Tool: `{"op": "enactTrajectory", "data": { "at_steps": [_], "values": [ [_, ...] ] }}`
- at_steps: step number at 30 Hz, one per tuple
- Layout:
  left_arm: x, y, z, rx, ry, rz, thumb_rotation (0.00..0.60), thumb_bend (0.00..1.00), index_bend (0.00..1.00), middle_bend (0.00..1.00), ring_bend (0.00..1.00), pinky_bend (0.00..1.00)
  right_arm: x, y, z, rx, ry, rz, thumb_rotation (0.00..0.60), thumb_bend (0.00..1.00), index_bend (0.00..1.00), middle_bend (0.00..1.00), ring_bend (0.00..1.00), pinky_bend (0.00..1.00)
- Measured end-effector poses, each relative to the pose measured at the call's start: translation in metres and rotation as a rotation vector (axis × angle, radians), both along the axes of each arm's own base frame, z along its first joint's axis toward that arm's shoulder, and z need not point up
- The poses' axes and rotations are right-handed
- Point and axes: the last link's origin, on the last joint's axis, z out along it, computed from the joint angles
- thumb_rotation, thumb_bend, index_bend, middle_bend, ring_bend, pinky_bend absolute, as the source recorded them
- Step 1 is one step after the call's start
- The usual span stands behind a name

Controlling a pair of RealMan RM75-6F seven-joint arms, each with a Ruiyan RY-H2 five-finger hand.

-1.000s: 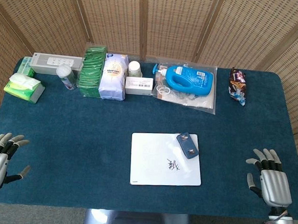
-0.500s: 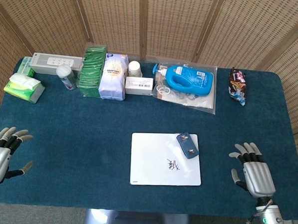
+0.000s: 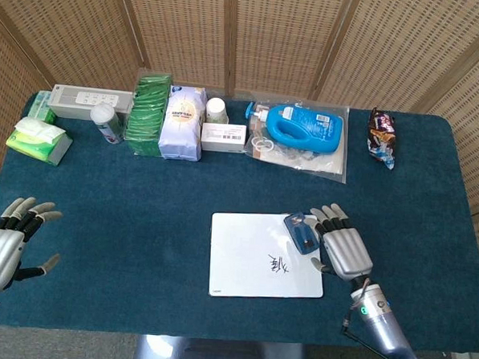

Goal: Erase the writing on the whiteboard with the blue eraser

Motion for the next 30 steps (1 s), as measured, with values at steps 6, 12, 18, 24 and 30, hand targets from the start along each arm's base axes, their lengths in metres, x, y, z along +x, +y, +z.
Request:
{"op": "enactTrajectory", "data": {
  "at_steps": [6, 12, 18, 24, 30],
  "values": [
    [0.002, 0.005, -0.003, -0.019, -0.006, -0.005, 0.600, 0.32, 0.24, 0.19, 0.06, 0.00, 0.022, -0.006, -0.031, 0.051, -0.064, 0.008, 0.600, 0.17, 0.14, 0.10, 0.00, 0.00],
    [-0.001, 0.005, -0.003, -0.020, -0.009, 0.005, 0.600, 0.32, 0.24, 0.19, 0.06, 0.00, 0.032, -0.019, -0.051, 0.044, -0.032, 0.036, 0.600, 0.17, 0.14, 0.10, 0.00, 0.00],
    [-0.003, 0.004, -0.003, -0.020, -0.010, 0.011, 0.600, 0.32, 0.24, 0.19, 0.06, 0.00, 0.032, -0.028, -0.056, 0.019, -0.006, 0.036, 0.600, 0.17, 0.13, 0.10, 0.00, 0.00],
    [-0.004, 0.003, -0.005, -0.024, -0.015, 0.015, 0.600, 0.32, 0.24, 0.19, 0.06, 0.00, 0.020, -0.034, -0.059, -0.015, 0.058, 0.030, 0.600, 0.17, 0.13, 0.10, 0.00, 0.00],
    [-0.005, 0.003, -0.008, -0.035, -0.023, 0.019, 0.600, 0.32, 0.24, 0.19, 0.06, 0.00, 0.010, -0.034, -0.066, -0.014, 0.085, 0.019, 0.600, 0.17, 0.13, 0.09, 0.00, 0.00]
  ]
}}
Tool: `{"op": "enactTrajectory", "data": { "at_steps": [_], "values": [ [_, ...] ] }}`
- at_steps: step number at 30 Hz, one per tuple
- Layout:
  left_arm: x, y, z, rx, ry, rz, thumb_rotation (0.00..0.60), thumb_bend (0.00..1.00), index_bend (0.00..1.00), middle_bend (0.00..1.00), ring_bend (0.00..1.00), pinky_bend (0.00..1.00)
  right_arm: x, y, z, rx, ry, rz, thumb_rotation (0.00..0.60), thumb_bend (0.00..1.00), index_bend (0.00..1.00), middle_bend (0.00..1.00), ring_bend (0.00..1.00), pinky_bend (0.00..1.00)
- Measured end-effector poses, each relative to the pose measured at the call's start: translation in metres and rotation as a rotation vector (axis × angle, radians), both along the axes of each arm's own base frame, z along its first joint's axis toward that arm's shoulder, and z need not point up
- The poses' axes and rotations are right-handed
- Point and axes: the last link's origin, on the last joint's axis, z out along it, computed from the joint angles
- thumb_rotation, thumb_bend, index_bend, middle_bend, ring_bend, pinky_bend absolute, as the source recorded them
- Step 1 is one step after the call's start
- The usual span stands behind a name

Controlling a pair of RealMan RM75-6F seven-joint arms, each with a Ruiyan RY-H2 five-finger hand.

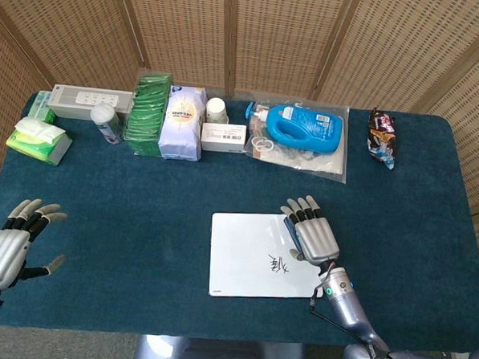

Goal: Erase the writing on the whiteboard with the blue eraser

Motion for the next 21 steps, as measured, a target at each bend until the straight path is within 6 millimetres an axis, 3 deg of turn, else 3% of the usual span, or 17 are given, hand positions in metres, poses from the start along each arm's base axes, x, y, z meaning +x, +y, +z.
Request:
{"op": "enactTrajectory", "data": {
  "at_steps": [11, 21],
  "values": [
    [-0.006, -0.002, 0.003, 0.012, -0.013, 0.020, 0.600, 0.32, 0.24, 0.19, 0.06, 0.00, -0.020, 0.002, -0.002, -0.026, 0.064, -0.016, 0.600, 0.17, 0.12, 0.09, 0.00, 0.00],
    [-0.006, 0.001, 0.002, 0.018, -0.023, 0.015, 0.600, 0.32, 0.23, 0.18, 0.06, 0.00, -0.034, 0.002, 0.009, -0.070, 0.080, -0.034, 0.600, 0.18, 0.12, 0.09, 0.00, 0.00]
  ]
}}
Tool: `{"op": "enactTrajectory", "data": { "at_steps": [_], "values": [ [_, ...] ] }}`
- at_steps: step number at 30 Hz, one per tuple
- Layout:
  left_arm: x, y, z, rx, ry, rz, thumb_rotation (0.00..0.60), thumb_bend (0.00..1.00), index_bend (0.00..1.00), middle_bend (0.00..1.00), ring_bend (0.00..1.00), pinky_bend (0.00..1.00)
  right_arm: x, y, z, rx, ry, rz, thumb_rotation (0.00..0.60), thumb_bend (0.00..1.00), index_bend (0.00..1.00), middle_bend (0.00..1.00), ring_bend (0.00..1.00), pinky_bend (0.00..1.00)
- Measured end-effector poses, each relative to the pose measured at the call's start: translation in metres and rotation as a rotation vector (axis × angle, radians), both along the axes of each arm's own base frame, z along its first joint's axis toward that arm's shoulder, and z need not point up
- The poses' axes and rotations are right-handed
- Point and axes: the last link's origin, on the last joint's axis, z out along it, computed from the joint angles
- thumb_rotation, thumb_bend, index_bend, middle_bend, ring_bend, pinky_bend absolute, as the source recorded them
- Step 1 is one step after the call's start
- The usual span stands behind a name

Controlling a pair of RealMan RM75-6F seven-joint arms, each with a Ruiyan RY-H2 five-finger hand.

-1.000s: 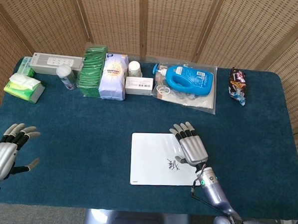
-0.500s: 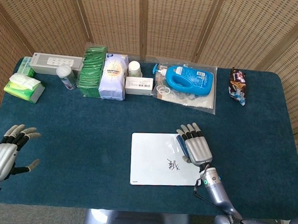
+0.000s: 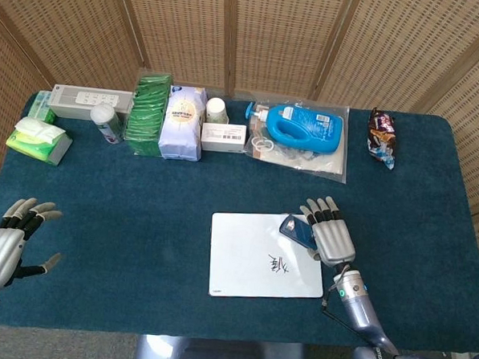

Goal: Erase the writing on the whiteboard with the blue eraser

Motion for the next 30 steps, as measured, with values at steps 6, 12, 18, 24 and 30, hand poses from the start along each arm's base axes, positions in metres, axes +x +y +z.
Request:
{"op": "enactTrajectory", "data": {
  "at_steps": [6, 12, 18, 24, 30],
  "values": [
    [0.001, 0.001, -0.002, -0.005, 0.001, -0.003, 0.600, 0.32, 0.23, 0.18, 0.06, 0.00, -0.005, -0.004, 0.006, -0.007, 0.020, -0.002, 0.600, 0.18, 0.12, 0.09, 0.00, 0.00],
    [0.001, 0.000, -0.001, 0.000, 0.002, 0.002, 0.600, 0.32, 0.23, 0.18, 0.06, 0.00, -0.008, -0.010, 0.011, -0.014, 0.042, 0.000, 0.600, 0.18, 0.12, 0.09, 0.00, 0.00],
    [0.001, 0.000, -0.001, -0.001, 0.000, 0.001, 0.600, 0.32, 0.23, 0.18, 0.06, 0.00, 0.000, -0.003, 0.010, -0.006, 0.023, 0.009, 0.600, 0.18, 0.12, 0.09, 0.00, 0.00],
    [0.001, 0.000, -0.001, 0.000, -0.002, 0.002, 0.600, 0.32, 0.23, 0.18, 0.06, 0.00, 0.006, 0.007, 0.008, 0.003, 0.014, 0.006, 0.600, 0.18, 0.11, 0.09, 0.00, 0.00],
    [0.002, 0.000, -0.001, 0.000, -0.004, -0.003, 0.600, 0.32, 0.23, 0.18, 0.06, 0.00, 0.003, 0.003, 0.005, 0.006, 0.026, -0.005, 0.600, 0.18, 0.11, 0.09, 0.00, 0.00]
  ]
}}
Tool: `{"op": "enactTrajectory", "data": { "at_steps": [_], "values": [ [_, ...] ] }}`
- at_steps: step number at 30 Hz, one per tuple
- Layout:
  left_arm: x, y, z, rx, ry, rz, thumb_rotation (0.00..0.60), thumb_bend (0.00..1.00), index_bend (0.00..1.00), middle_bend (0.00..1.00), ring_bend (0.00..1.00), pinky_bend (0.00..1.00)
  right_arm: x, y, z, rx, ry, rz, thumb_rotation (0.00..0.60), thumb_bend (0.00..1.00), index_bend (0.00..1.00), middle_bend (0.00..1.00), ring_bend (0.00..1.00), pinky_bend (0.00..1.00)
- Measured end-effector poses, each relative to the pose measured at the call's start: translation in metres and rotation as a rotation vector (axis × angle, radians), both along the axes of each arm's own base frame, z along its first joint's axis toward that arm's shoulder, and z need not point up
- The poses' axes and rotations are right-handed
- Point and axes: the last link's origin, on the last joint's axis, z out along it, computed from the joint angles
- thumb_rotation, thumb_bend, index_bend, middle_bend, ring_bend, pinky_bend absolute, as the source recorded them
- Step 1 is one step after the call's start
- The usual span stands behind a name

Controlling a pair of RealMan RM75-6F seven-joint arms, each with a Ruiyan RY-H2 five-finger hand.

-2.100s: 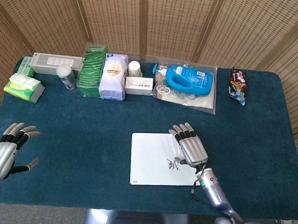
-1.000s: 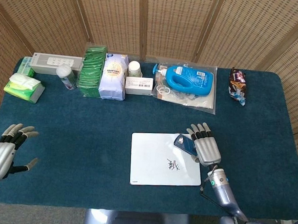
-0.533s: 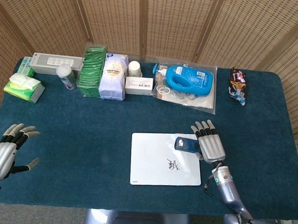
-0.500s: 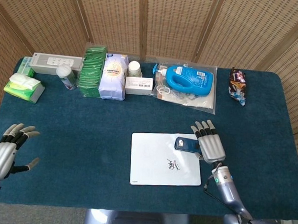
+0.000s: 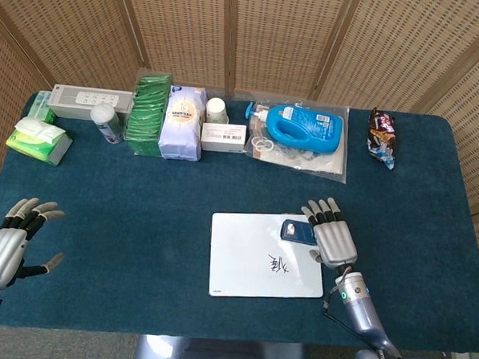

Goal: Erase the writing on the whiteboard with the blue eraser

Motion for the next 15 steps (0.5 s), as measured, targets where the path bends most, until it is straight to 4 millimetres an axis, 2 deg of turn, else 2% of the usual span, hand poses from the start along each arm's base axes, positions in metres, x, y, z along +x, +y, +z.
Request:
{"op": "enactTrajectory", "data": {
  "at_steps": [9, 15],
  "values": [
    [-0.001, -0.001, 0.001, 0.003, 0.002, 0.005, 0.600, 0.32, 0.23, 0.18, 0.06, 0.00, -0.008, -0.012, -0.002, -0.006, 0.027, -0.010, 0.600, 0.18, 0.11, 0.09, 0.00, 0.00],
    [-0.002, -0.001, 0.000, 0.002, 0.008, 0.011, 0.600, 0.32, 0.23, 0.18, 0.06, 0.00, -0.021, -0.025, 0.004, -0.015, 0.084, -0.003, 0.600, 0.17, 0.11, 0.09, 0.00, 0.00]
  ]
}}
